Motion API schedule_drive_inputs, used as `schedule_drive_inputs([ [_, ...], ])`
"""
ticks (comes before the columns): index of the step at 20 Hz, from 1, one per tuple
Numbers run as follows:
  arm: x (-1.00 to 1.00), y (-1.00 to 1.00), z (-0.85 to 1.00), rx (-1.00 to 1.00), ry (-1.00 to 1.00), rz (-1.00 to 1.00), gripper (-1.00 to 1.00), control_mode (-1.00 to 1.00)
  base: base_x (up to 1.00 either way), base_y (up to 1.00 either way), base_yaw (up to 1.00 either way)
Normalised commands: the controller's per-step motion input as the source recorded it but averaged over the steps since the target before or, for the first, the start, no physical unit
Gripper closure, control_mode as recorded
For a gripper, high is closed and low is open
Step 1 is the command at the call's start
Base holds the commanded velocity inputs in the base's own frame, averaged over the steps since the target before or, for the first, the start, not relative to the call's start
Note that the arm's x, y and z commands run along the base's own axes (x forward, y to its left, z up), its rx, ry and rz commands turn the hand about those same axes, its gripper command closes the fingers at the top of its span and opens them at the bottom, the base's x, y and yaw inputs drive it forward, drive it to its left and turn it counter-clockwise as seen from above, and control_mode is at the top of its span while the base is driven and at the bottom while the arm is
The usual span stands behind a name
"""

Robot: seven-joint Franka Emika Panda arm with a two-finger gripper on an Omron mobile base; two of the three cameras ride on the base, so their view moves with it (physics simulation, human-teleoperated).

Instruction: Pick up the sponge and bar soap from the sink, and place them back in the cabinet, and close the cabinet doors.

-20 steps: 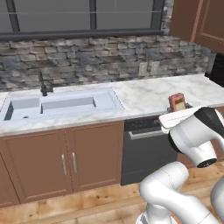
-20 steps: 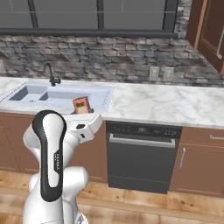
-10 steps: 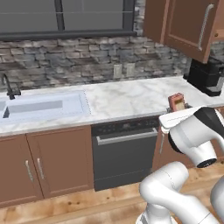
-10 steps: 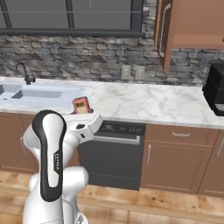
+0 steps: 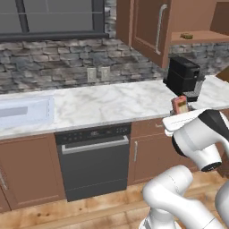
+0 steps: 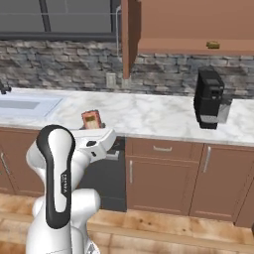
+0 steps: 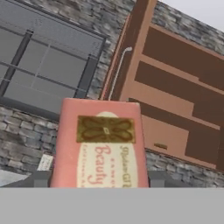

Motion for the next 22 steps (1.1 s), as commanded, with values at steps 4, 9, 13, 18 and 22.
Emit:
schedule_drive_inputs([
  [4, 0.0, 0.0, 0.0, 0.0, 0.0, 0.0, 1.0, 1.0, 0.0, -0.86, 0.0],
  [9, 0.0, 0.0, 0.0, 0.0, 0.0, 0.0, 1.0, 1.0, 0.0, -0.79, 0.0],
  [13, 0.0, 0.0, 0.0, 0.0, 0.0, 0.0, 1.0, 1.0, 0.08, -0.53, 0.01],
  [18, 0.0, 0.0, 0.0, 0.0, 0.0, 0.0, 1.0, 1.0, 0.42, -0.35, 0.04],
  [22, 0.0, 0.0, 0.0, 0.0, 0.0, 0.0, 1.0, 1.0, 0.68, -0.26, 0.05],
])
